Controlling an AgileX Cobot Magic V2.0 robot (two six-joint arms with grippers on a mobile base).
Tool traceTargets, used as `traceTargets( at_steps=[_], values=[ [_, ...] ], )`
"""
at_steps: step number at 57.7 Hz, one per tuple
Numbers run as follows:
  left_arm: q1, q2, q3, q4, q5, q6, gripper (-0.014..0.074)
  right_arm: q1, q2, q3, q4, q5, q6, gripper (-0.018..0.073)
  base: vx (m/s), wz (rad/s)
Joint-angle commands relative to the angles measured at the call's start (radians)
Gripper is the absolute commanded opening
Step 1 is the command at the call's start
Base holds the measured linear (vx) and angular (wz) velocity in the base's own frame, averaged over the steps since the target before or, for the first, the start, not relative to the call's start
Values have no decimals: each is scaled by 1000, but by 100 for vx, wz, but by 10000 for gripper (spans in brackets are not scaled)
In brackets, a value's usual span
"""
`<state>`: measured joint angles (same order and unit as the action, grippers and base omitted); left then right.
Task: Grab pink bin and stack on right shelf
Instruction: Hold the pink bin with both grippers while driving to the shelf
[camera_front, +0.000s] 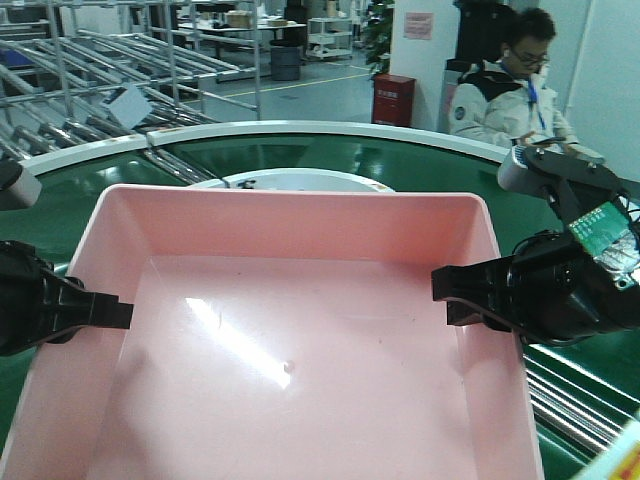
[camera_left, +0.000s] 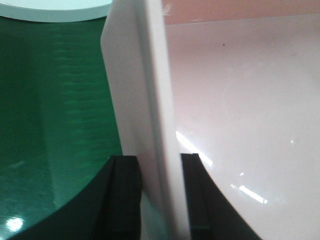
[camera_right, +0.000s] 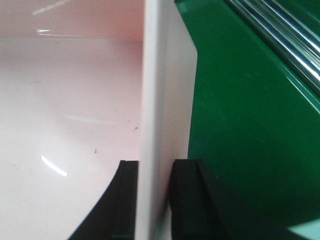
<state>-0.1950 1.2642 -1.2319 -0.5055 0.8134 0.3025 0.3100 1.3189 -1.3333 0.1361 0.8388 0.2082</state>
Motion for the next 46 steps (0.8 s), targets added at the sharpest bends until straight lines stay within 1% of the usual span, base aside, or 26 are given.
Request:
traceTargets(
  at_steps=[1, 11, 21, 46],
  values=[
    [-8, -35, -32, -50, -27, 18, -5, -3, -41, -39, 22, -110, -3, -8, -22, -26],
    [-8, -36, -32, -50, -27, 18, -5, -3, -41, -39, 20, -110, -3, -8, -20, -34],
    [-8, -36, -32, -50, -27, 18, -5, -3, -41, -39, 20, -101, -3, -8, -16, -50],
    [-8, -36, -32, -50, -27, 18, -5, -3, -41, -39, 20, -100, -3, -8, -11, -67]
  ],
)
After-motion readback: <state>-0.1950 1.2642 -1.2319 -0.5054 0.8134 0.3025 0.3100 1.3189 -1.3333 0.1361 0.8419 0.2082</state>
